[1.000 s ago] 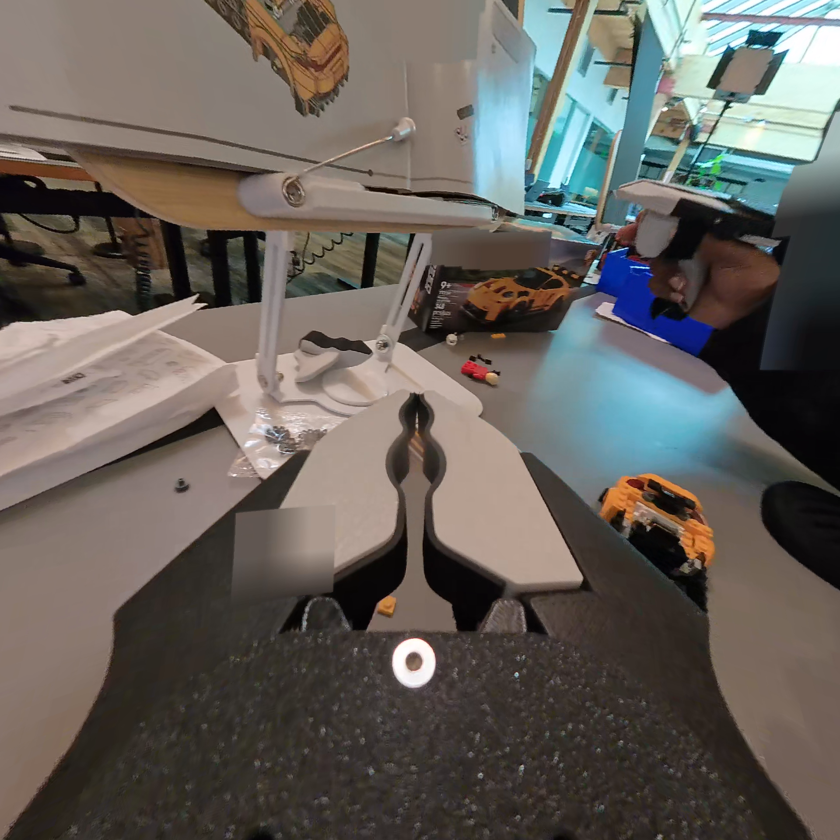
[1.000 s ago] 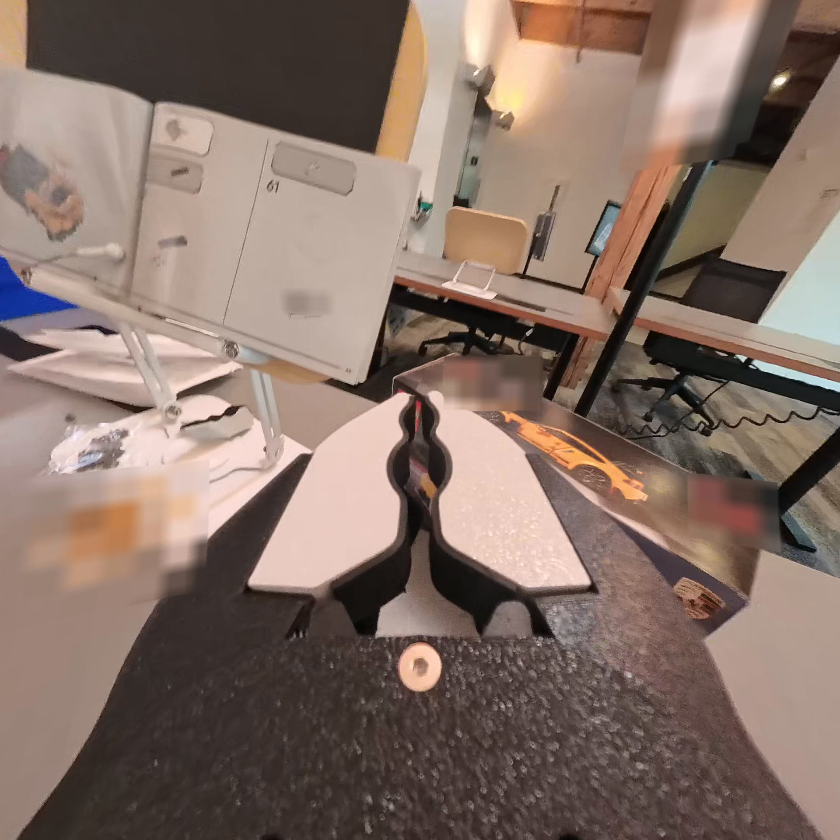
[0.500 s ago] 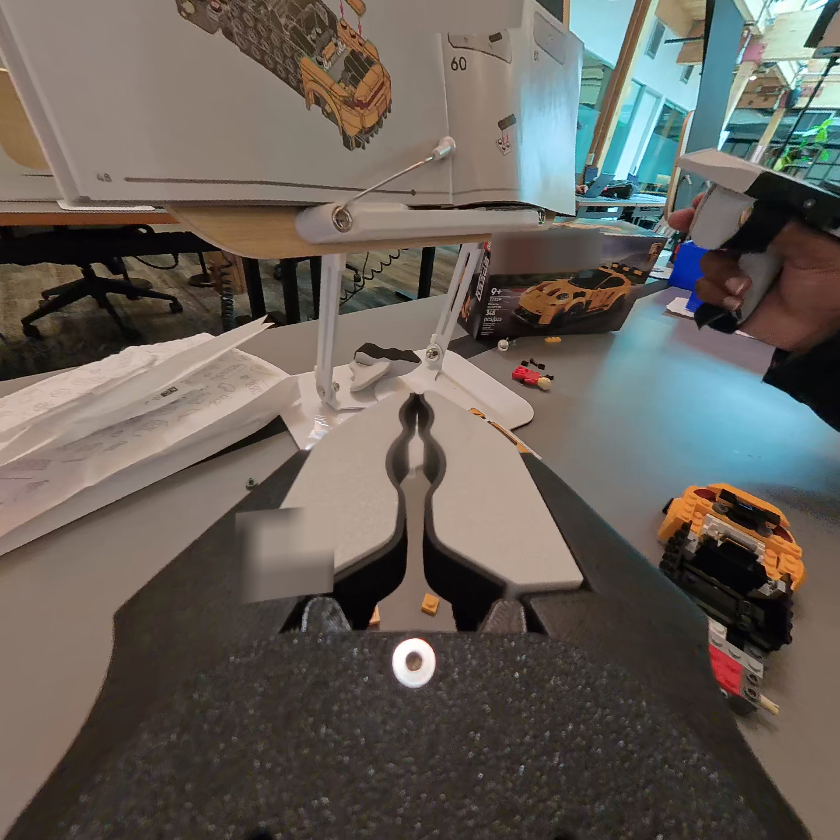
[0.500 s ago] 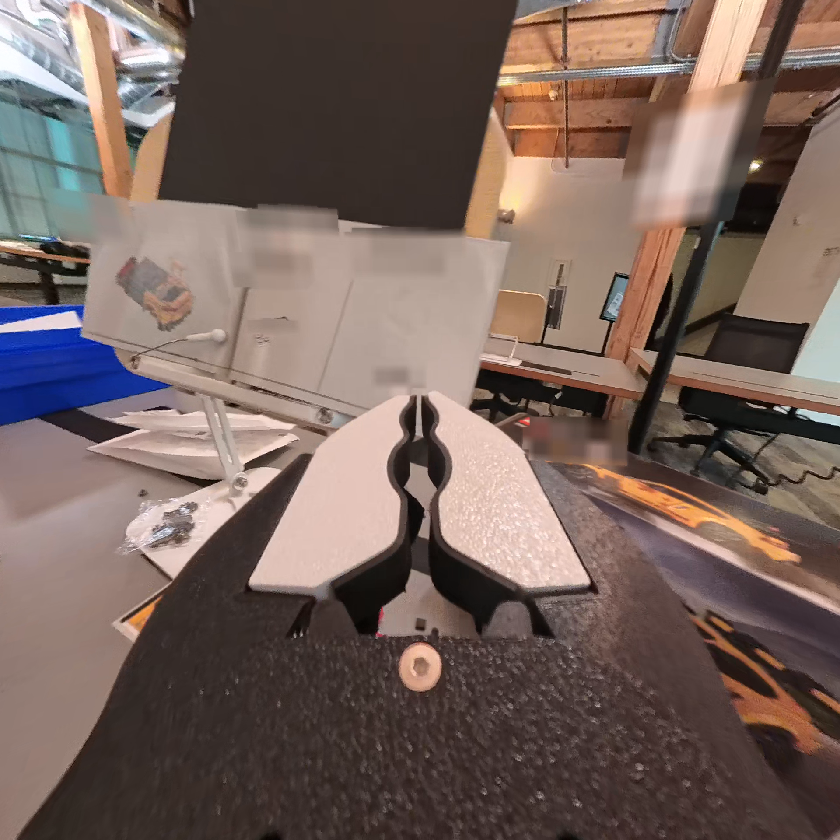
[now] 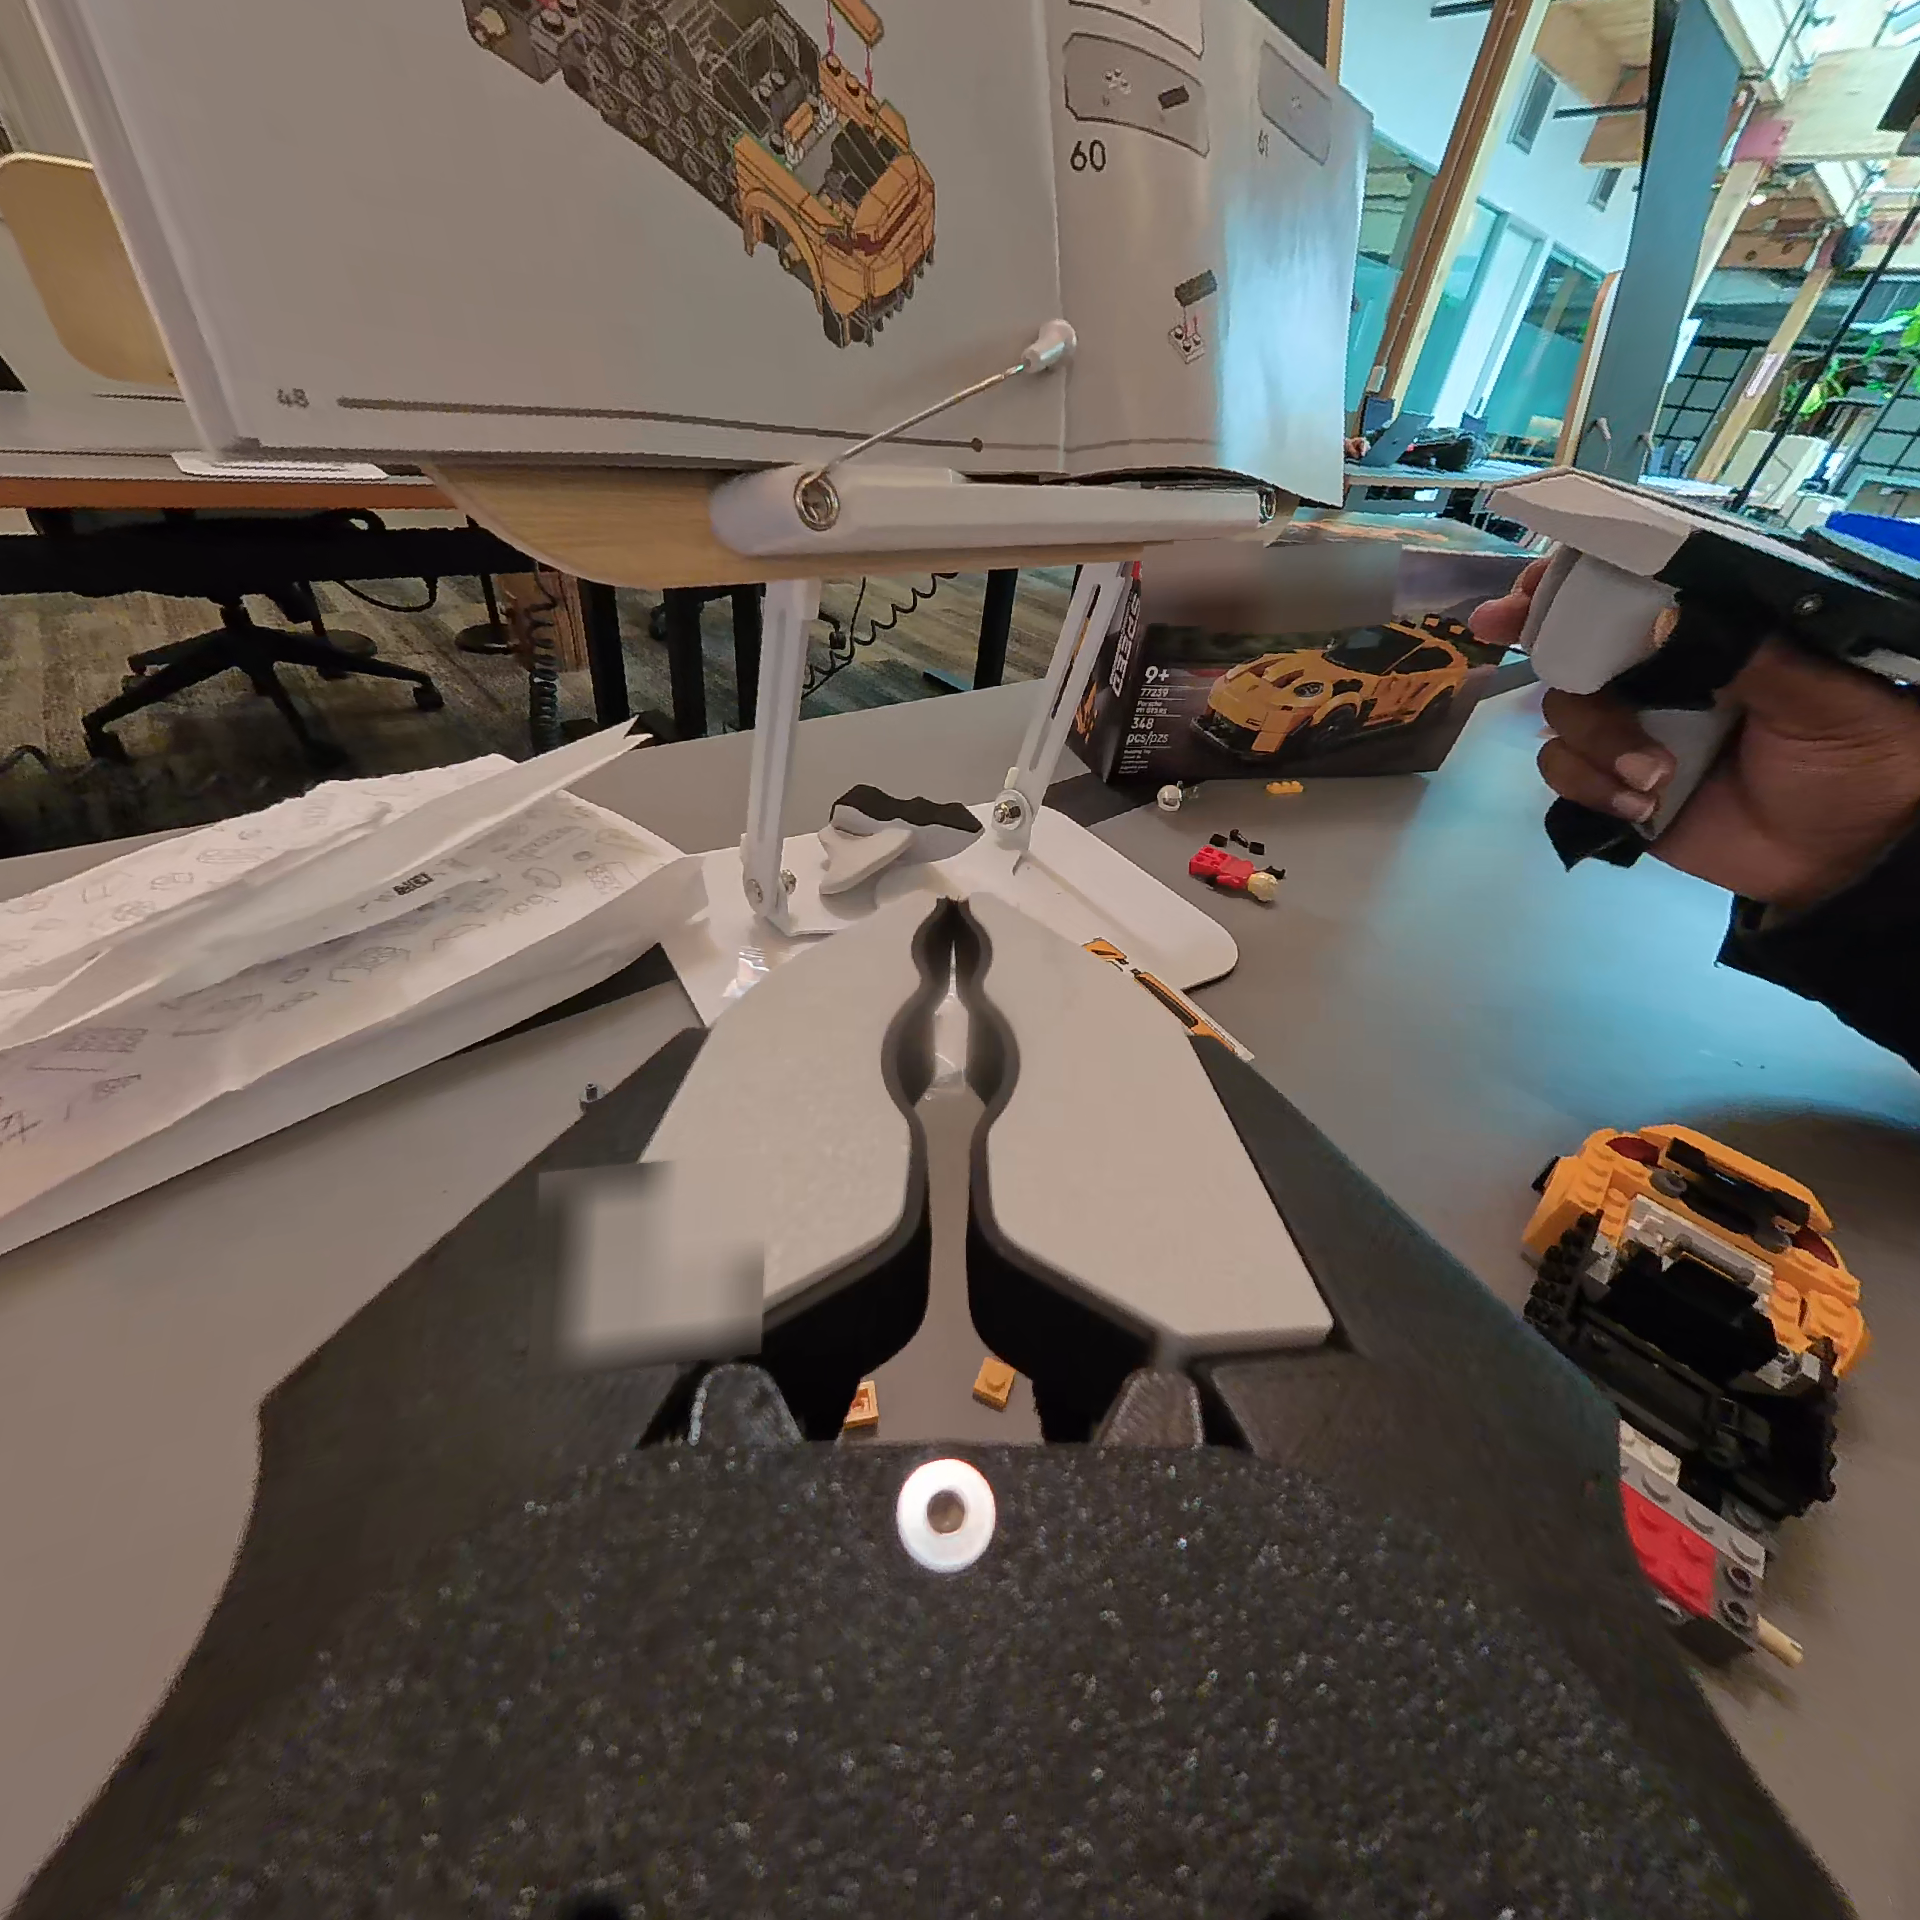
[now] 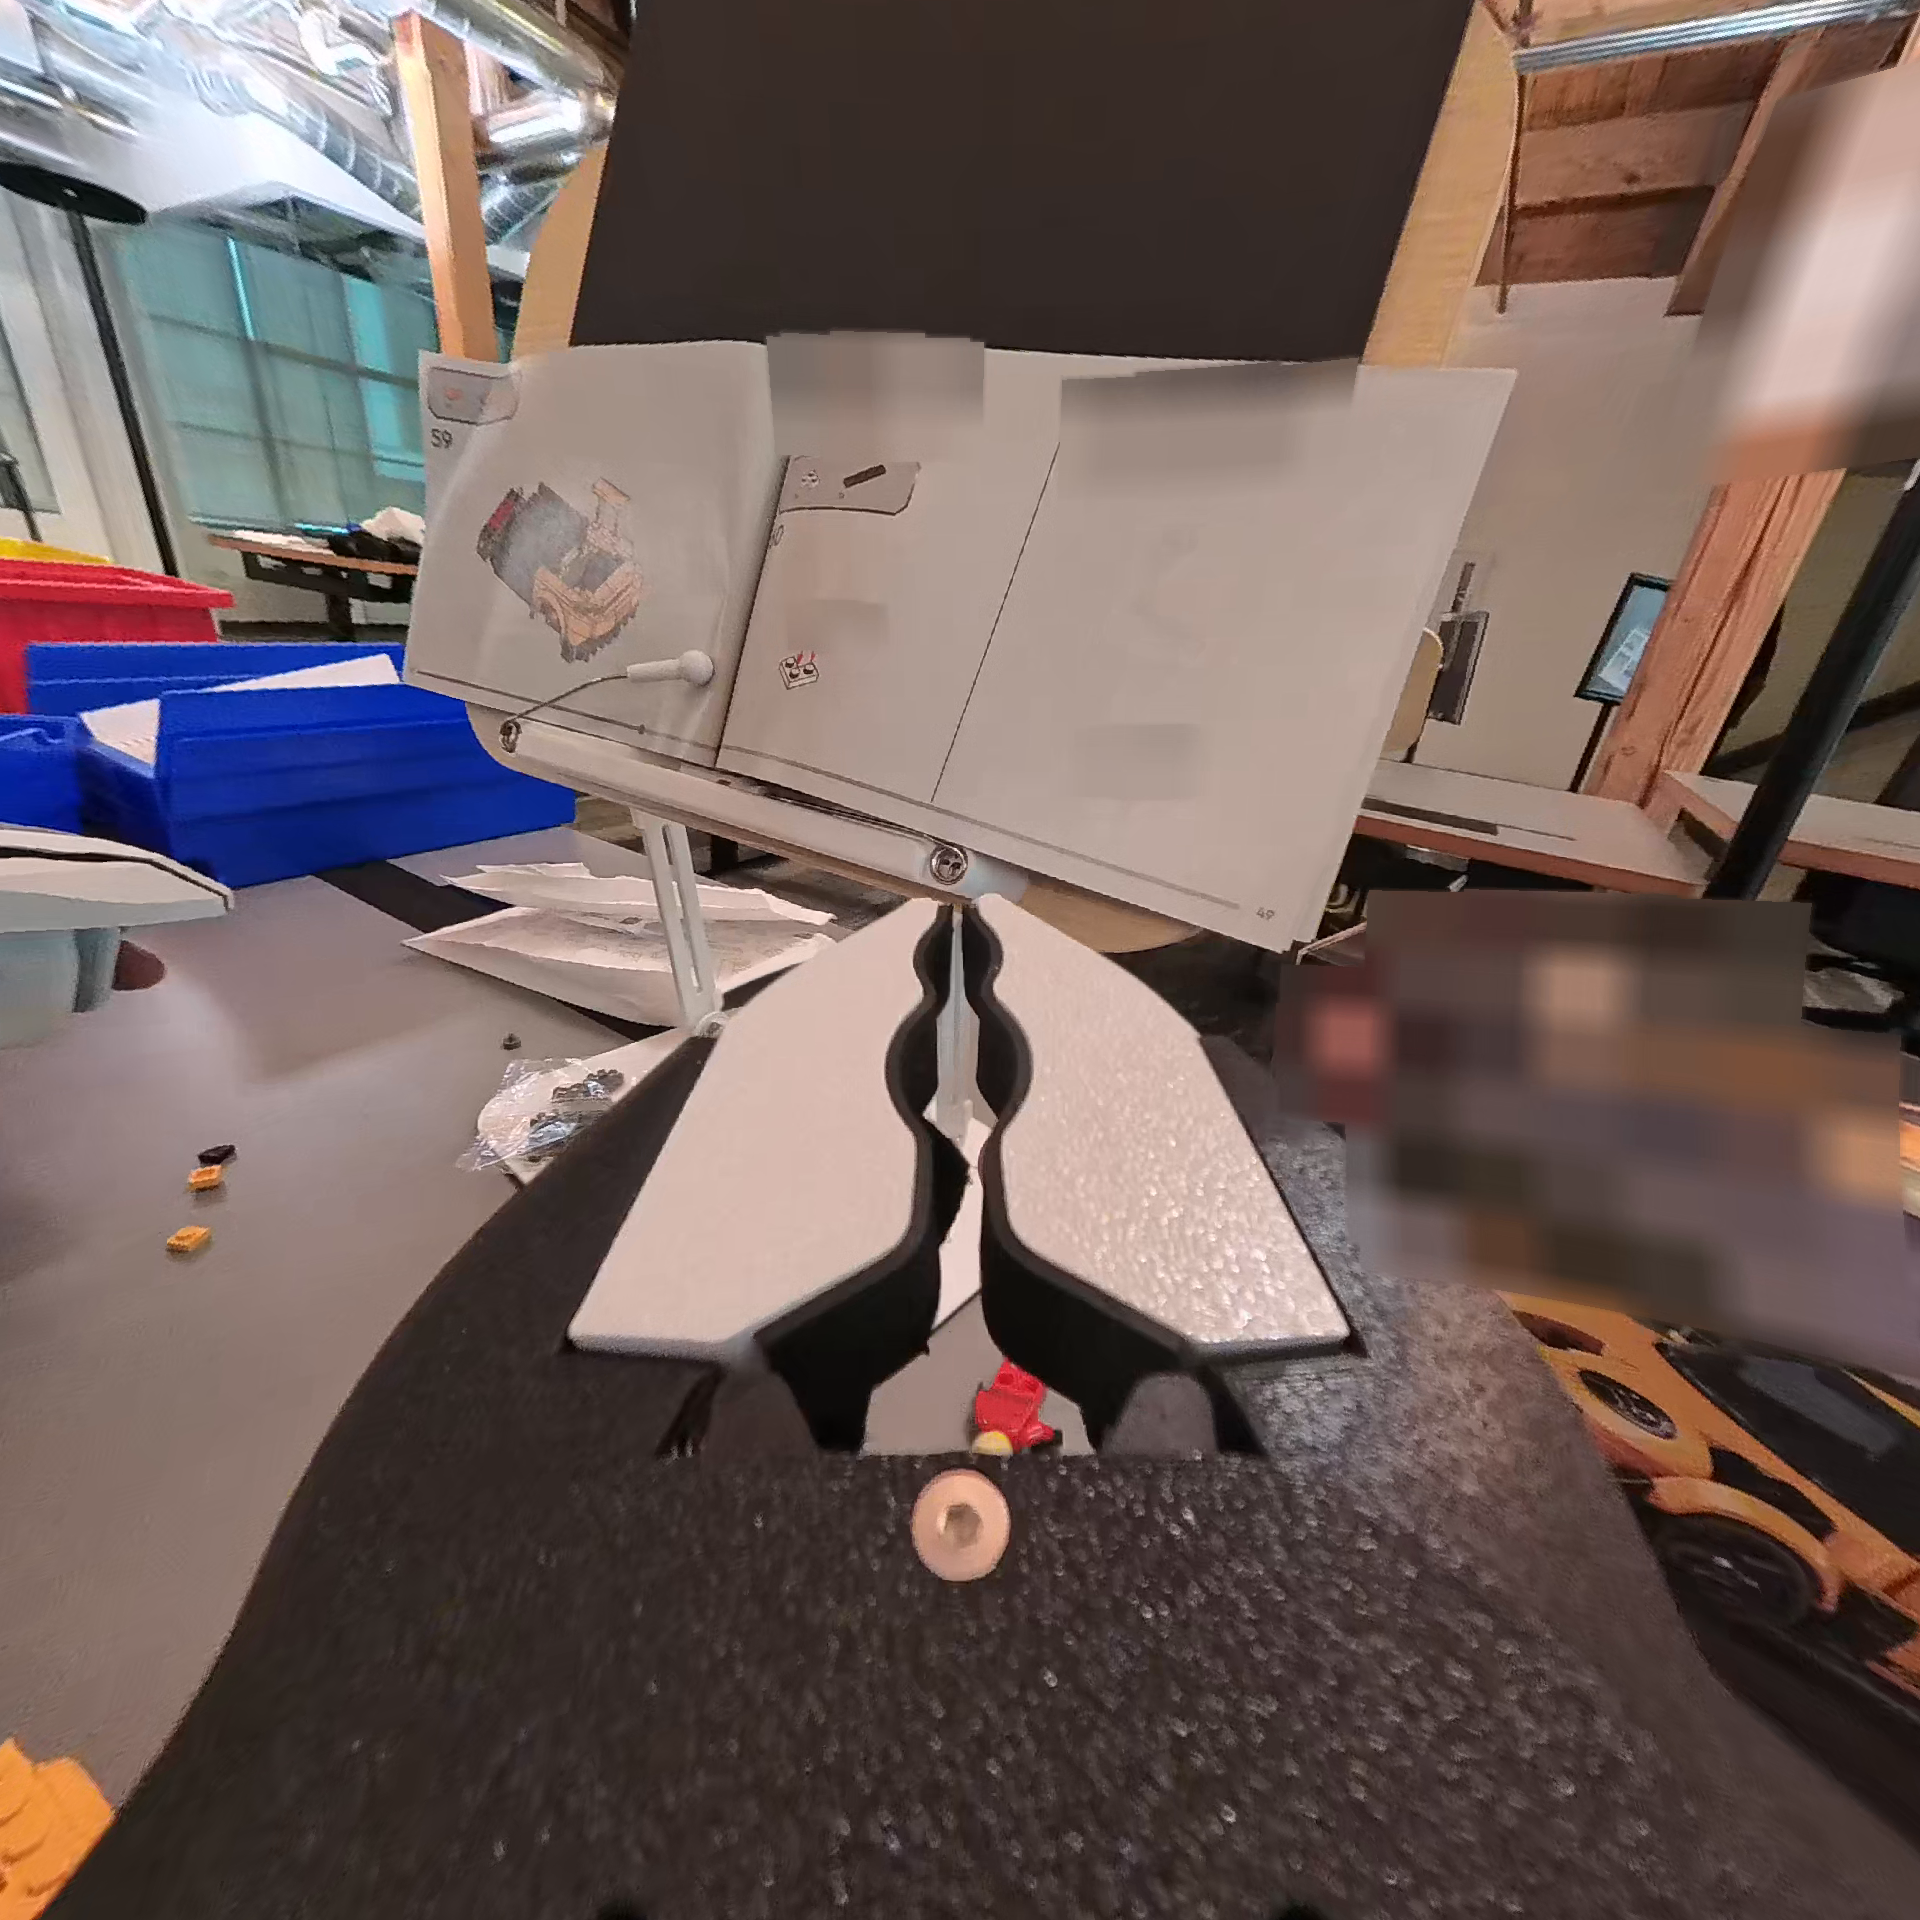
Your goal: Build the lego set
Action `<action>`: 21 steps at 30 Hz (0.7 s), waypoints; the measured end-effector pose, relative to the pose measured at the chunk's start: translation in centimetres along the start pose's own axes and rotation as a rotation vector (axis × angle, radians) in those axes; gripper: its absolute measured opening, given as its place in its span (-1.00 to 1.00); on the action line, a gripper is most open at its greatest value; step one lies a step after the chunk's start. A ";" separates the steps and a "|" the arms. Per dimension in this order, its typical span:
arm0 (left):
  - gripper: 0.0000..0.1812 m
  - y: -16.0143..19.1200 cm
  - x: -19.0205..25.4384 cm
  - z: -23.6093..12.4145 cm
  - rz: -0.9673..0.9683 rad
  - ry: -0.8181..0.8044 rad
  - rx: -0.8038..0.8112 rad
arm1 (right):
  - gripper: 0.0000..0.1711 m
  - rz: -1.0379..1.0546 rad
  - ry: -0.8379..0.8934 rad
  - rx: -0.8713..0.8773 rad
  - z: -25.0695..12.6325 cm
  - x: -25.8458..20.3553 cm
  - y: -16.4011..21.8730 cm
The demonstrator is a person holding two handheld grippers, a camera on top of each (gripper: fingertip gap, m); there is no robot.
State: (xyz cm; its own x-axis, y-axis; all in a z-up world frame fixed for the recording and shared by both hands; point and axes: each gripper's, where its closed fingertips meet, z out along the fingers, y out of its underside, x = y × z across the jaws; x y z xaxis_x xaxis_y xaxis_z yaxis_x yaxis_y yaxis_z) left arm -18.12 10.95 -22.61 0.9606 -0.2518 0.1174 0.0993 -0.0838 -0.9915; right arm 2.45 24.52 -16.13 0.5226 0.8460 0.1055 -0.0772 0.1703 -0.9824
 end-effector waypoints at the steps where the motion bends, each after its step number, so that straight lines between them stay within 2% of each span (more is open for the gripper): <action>1: -1.00 0.0 0.0 0.0 -0.001 -0.001 0.000 | -0.99 0.003 -0.003 0.001 0.0 0.0 0.0; 5: -1.00 -0.2 -0.4 -0.2 0.008 -0.030 0.010 | -0.99 0.003 -0.010 -0.003 0.1 -0.3 0.2; 13: -1.00 -1.7 -4.3 -1.6 0.068 -0.254 0.051 | -1.00 0.024 0.118 0.036 -0.4 1.5 -0.1; 21: -1.00 -6.3 -7.6 -5.1 0.203 -0.428 0.112 | -1.00 0.041 0.133 0.024 -0.2 1.4 0.5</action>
State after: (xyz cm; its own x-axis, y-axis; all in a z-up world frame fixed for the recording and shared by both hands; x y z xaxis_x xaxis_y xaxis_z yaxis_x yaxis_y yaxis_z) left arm -27.39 8.52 -16.99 0.9815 0.1692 -0.0891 -0.0965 0.0360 -0.9947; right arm 3.34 25.72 -16.45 0.6267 0.7781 0.0427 -0.1198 0.1504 -0.9813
